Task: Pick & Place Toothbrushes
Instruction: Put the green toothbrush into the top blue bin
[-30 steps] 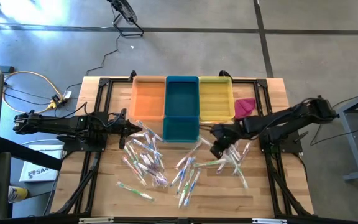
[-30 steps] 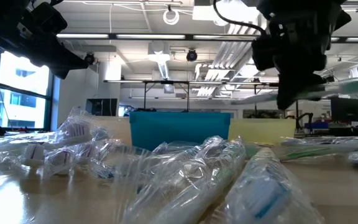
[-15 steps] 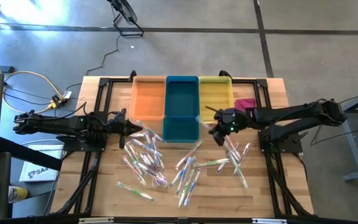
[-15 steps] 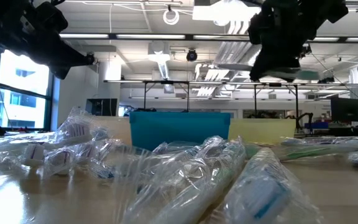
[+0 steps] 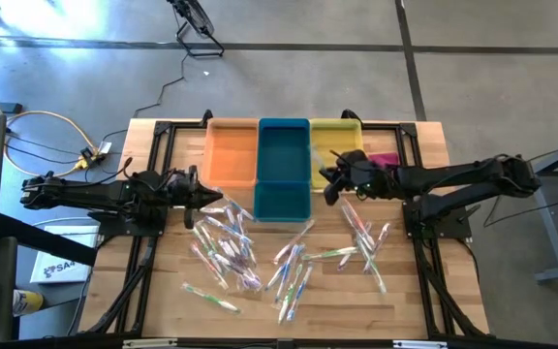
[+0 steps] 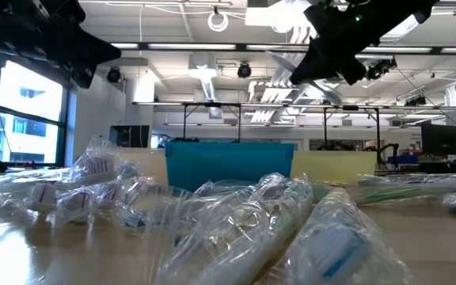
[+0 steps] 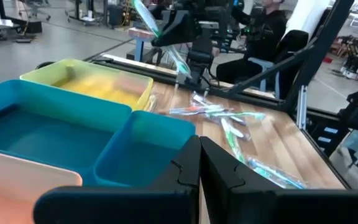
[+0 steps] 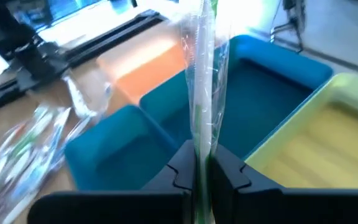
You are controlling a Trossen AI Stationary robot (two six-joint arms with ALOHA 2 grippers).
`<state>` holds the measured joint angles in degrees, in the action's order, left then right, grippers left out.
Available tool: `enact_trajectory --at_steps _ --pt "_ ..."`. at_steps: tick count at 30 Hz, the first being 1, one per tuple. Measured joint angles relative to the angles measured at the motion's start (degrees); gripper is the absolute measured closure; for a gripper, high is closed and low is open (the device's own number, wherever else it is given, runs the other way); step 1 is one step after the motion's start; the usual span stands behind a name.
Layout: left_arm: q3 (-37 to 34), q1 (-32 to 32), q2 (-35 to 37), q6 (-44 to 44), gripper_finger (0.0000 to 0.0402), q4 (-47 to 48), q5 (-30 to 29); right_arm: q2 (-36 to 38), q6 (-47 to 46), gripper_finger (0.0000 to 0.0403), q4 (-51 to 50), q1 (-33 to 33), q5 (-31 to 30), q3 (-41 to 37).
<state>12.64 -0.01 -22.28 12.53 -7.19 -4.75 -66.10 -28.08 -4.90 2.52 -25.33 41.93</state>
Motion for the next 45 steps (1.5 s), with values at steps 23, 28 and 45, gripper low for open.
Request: enact_trajectory --at_steps 23,28,45 --pt "0.1 0.0 0.0 -20.1 0.0401 -18.8 -14.5 0.1 5.5 0.039 9.1 2.8 -4.2 0.0" --pt "0.1 0.0 -1.4 -10.0 0.0401 -11.9 -14.5 0.1 7.0 0.039 9.0 4.0 -3.7 0.0" --pt "0.1 0.1 -7.5 -7.9 0.0401 -16.9 -22.8 0.1 15.9 0.039 10.2 10.9 1.7 0.0"
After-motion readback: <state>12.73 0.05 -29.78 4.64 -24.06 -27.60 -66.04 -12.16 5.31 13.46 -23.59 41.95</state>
